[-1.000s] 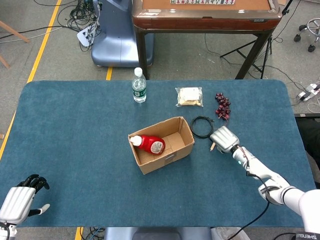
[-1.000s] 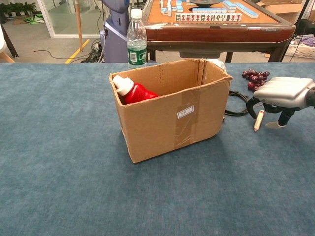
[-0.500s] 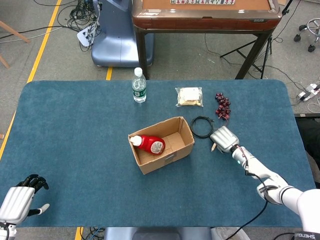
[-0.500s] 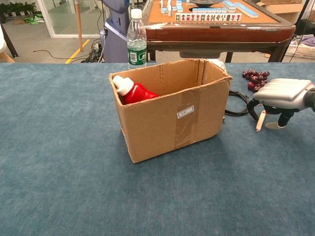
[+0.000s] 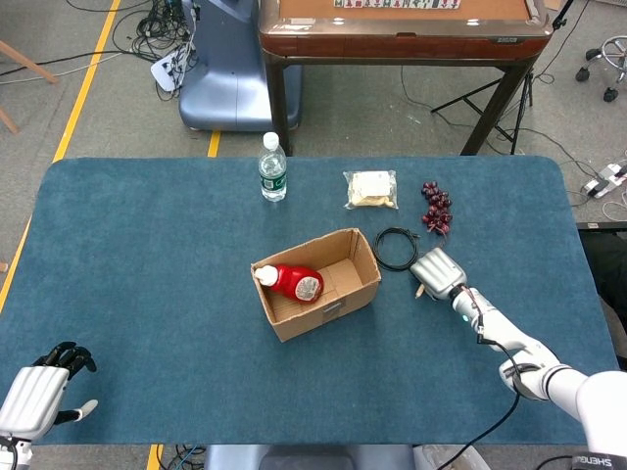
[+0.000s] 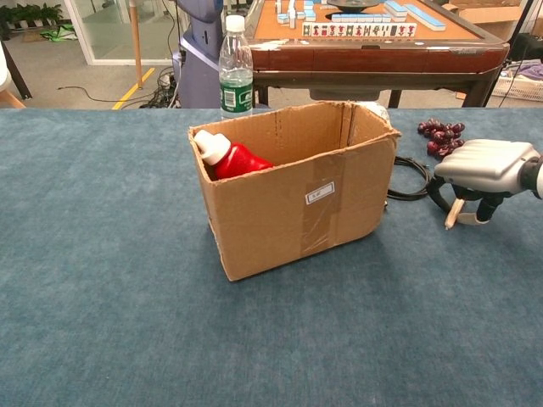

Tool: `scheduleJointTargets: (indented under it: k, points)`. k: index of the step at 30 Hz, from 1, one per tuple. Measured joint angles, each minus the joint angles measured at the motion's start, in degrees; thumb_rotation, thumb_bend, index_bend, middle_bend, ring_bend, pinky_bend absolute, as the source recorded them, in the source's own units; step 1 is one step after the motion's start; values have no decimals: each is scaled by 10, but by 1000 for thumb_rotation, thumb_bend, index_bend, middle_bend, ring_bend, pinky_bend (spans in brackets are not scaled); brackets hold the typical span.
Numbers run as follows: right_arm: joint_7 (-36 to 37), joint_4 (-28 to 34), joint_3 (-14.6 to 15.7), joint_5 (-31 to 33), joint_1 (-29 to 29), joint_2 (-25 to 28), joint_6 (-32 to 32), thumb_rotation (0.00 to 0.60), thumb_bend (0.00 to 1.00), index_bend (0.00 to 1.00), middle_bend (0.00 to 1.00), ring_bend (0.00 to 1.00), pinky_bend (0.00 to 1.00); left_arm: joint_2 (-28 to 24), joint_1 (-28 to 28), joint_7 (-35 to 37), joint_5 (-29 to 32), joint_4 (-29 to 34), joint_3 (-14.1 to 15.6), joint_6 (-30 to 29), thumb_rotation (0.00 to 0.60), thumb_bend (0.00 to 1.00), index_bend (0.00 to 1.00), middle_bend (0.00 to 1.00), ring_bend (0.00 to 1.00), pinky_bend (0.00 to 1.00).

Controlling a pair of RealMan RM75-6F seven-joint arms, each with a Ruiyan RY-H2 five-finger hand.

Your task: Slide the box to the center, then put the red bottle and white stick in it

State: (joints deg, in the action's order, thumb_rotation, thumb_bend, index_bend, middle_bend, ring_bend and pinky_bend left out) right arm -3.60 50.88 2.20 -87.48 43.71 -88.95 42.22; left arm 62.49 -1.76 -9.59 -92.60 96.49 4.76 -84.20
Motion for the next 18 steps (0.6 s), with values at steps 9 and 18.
scheduleJointTargets:
  k: [9,18]
  points:
    - [7,4,-3,-1,-5,5,19,600,382,640,1000,1000,1000,0,0,1,1,-1,-1,0,600,0,460,342,203,410]
    - [8,50,-18,0,-14,42,67,600,383,644,1000,1000,1000,1,0,-1,1,-1,-1,1,600,0,459,342,203,410]
